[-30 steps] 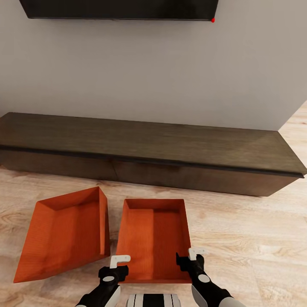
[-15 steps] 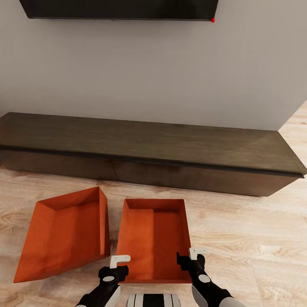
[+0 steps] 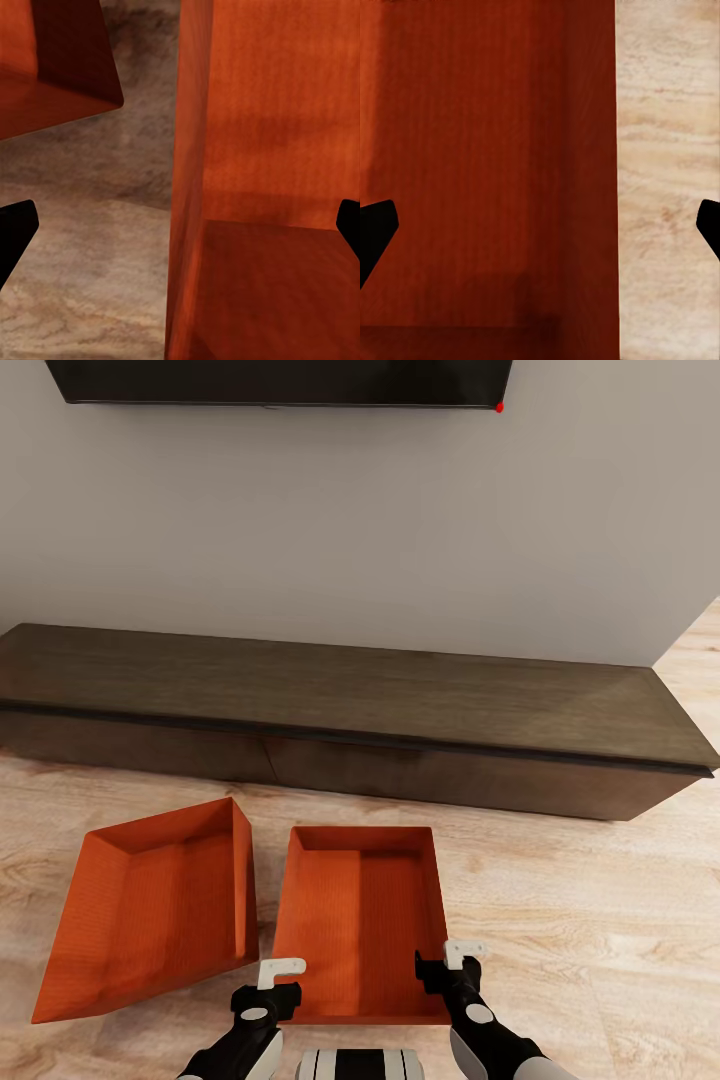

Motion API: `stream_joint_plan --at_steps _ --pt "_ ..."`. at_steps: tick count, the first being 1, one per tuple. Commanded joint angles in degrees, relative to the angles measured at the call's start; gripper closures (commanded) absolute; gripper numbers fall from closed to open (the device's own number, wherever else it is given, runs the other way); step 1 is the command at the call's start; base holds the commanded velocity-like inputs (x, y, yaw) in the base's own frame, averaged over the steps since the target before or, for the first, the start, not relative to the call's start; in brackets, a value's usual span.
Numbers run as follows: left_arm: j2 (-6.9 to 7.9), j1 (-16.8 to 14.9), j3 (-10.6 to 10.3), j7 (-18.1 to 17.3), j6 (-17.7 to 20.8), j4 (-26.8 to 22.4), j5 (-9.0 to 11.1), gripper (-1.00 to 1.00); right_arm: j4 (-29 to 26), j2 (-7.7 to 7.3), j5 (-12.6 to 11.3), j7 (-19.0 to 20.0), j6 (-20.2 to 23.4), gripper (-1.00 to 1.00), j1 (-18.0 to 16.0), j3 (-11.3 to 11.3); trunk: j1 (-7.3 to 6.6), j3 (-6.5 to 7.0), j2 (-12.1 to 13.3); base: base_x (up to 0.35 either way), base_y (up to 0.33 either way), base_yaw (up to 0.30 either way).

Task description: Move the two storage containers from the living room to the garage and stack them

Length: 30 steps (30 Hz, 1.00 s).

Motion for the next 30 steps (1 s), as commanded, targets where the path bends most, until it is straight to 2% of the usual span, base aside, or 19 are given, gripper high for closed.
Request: stream_joint_plan --at_steps 1,20,30 --pt "0.03 -0.02 -0.49 0.40 0.05 -0.01 0.26 -1.00 0.07 -0.04 -0.42 -0.30 -0.18 -1.00 -0.03 0.49 -0.01 -0.03 -0.01 0.000 0.000 0.000" --pt "0.03 -0.02 -0.51 0.40 0.05 -0.02 0.27 -1.00 0.17 -0.10 -0.55 -0.30 -0.14 -1.00 -0.03 0.40 -0.01 -0.03 -0.01 0.000 0.000 0.000" --pt "0.03 -0.02 -0.47 0.40 0.05 -0.10 0.27 -1.00 3.41 0.03 -1.09 -0.39 0.12 -1.00 -0.03 0.14 -0.01 -0.03 -0.01 0.000 0.000 0.000"
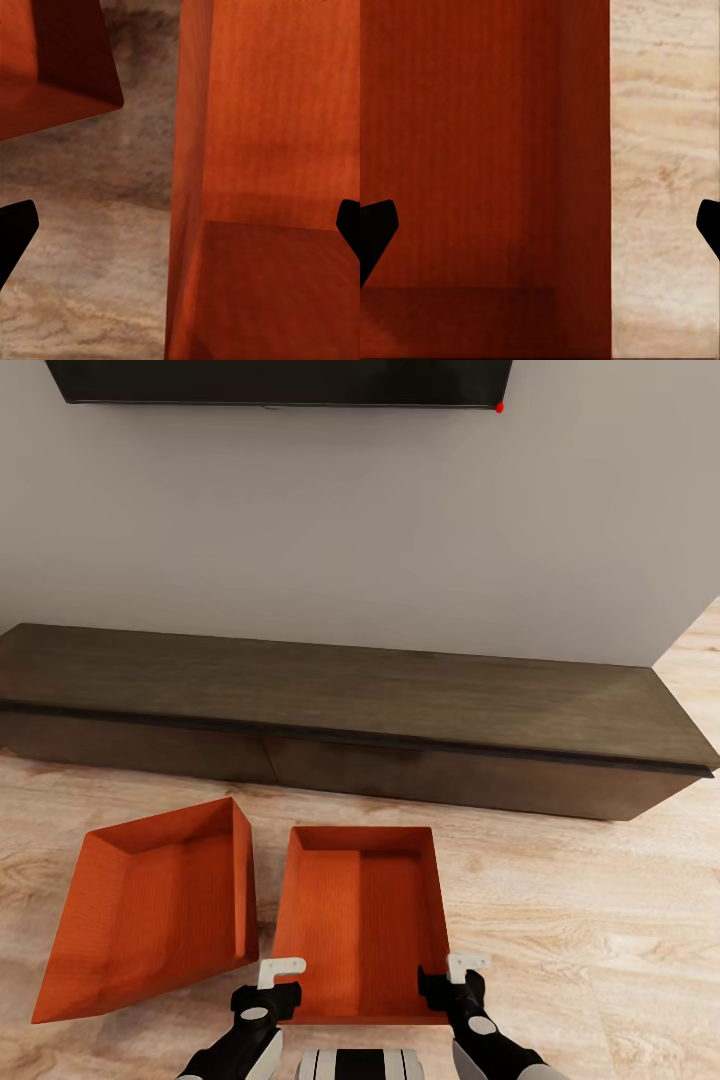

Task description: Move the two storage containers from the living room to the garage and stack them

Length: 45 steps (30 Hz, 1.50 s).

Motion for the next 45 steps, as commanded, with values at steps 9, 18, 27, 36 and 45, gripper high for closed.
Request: stream_joint_plan --at_steps 9,18,27,36,45 --pt "0.03 -0.02 -0.48 0.40 0.05 -0.01 0.34 -1.00 0.24 -0.20 -0.51 -0.25 -0.23 -1.00 -0.03 0.47 -0.01 -0.03 -0.01 0.000 0.000 0.000" --pt "0.03 -0.02 -0.47 0.41 0.05 -0.01 0.35 -1.00 0.29 -2.09 -0.78 -0.25 -0.29 -1.00 -0.03 0.20 -0.01 -0.03 -0.01 0.000 0.000 0.000" --pt "0.03 -0.02 -0.48 0.41 0.05 -0.01 0.35 -1.00 0.27 -2.40 -0.77 -0.25 -0.32 -1.00 -0.03 0.14 -0.01 -0.03 -0.01 0.000 0.000 0.000" --pt "0.03 -0.02 -0.47 0.41 0.05 -0.01 0.35 -1.00 0.25 -2.04 -0.70 -0.25 -0.32 -1.00 -0.03 0.23 -0.01 -0.03 -0.01 0.000 0.000 0.000" --pt "0.03 -0.02 -0.47 0.42 0.05 -0.01 0.35 -1.00 0.25 -1.97 -0.69 -0.25 -0.32 -1.00 -0.03 0.22 -0.01 -0.03 -0.01 0.000 0.000 0.000"
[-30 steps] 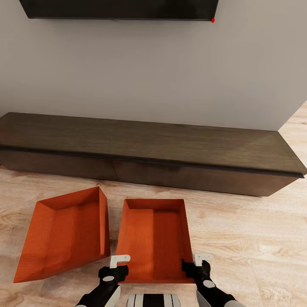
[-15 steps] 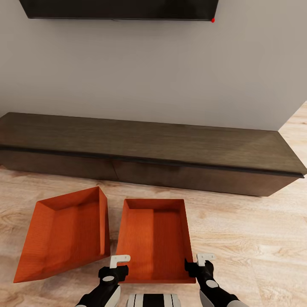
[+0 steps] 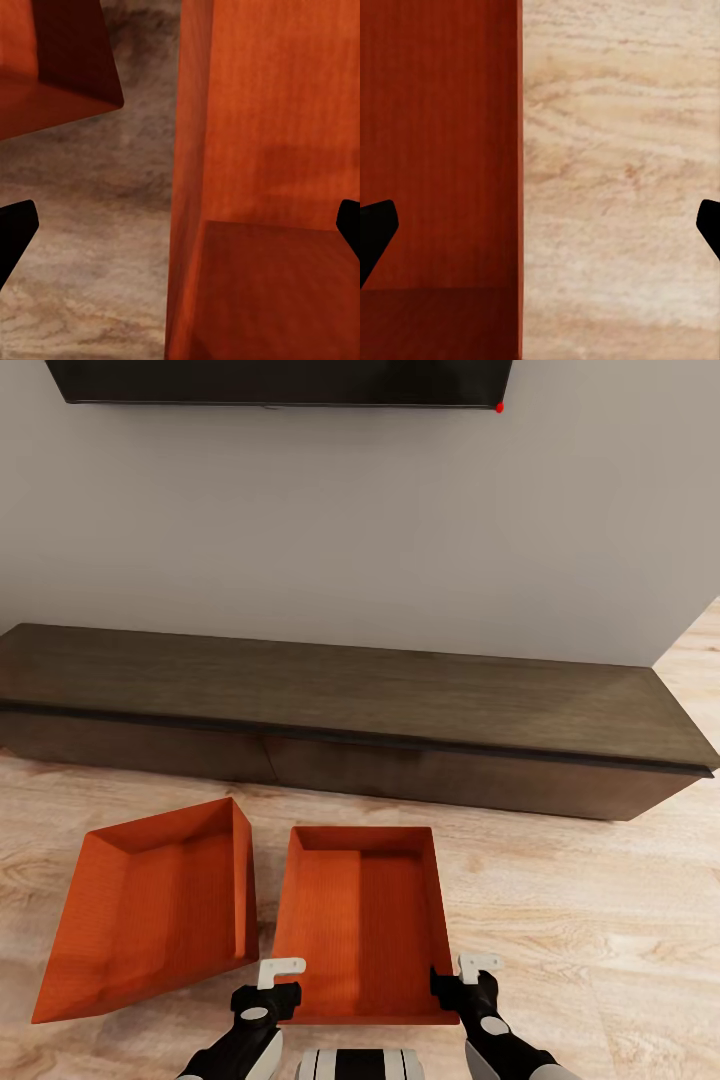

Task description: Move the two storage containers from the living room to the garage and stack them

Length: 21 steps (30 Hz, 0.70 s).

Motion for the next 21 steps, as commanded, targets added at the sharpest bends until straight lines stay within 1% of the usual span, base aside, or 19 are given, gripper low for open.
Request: stream_joint_plan --at_steps 1,21 --pt "0.03 -0.02 -0.48 0.41 0.05 -0.01 0.27 -1.00 0.06 0.00 -0.51 -0.24 -0.19 -1.00 -0.03 0.49 -0.01 -0.03 -0.01 0.000 0.000 0.000" --pt "0.03 -0.02 -0.49 0.43 0.05 -0.01 0.27 -1.00 0.06 0.18 -0.43 -0.24 -0.86 -1.00 -0.03 0.42 -0.01 -0.03 -0.01 0.000 0.000 0.000"
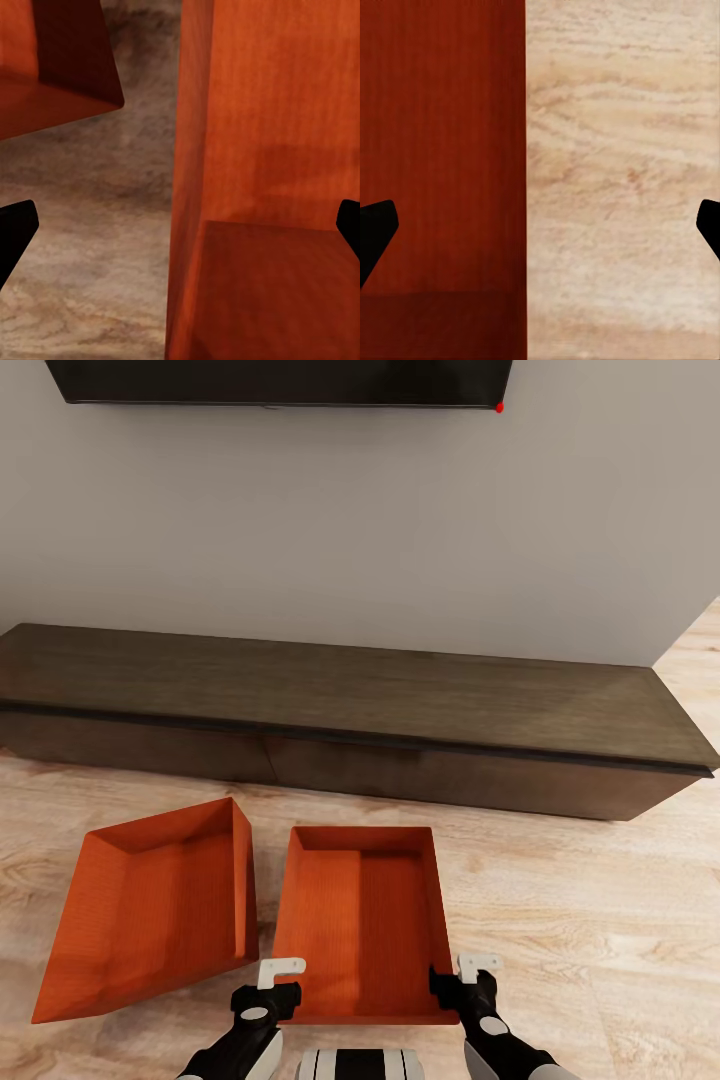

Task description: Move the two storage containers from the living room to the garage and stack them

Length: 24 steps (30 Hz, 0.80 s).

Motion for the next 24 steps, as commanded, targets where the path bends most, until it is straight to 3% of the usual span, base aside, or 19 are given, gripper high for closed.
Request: stream_joint_plan --at_steps 1,24 --pt "0.03 -0.02 -0.48 0.40 0.05 -0.01 0.27 -1.00 0.06 0.00 -0.50 -0.24 -0.63 -1.00 -0.03 0.48 -0.01 -0.03 -0.01 0.000 0.000 0.000" --pt "-0.02 -0.02 -0.47 0.94 0.05 0.03 0.33 -1.00 0.06 0.00 -0.45 -0.24 -1.38 -1.00 -0.03 0.50 -0.01 -0.03 -0.01 0.000 0.000 0.000"
